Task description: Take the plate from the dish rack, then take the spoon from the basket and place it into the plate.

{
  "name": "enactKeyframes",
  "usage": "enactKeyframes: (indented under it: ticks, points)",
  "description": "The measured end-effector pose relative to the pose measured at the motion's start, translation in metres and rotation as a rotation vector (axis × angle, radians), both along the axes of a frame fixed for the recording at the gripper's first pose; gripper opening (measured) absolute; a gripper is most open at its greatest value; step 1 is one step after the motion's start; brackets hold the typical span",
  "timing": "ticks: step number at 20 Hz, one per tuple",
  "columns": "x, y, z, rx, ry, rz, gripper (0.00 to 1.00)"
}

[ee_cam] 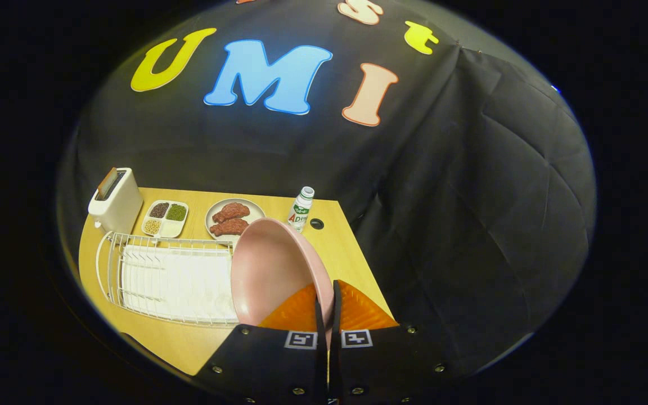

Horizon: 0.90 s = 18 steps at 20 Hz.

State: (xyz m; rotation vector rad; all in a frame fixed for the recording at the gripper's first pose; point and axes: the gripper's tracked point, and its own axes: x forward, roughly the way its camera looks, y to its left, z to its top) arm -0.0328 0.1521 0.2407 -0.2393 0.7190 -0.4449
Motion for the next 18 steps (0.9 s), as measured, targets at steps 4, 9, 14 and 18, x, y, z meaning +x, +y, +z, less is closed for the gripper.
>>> enactKeyframes:
  ticks: [4,9,14,18]
  points:
    - [-0.033,-0.015,-0.014,0.076,0.009,0.029,0.01]
    - [-0.067,-0.017,-0.063,0.215,0.051,0.111,0.01]
    - [-0.095,-0.010,-0.126,0.370,0.130,0.156,0.02]
    - [-0.105,0.004,-0.170,0.508,0.178,0.175,0.01]
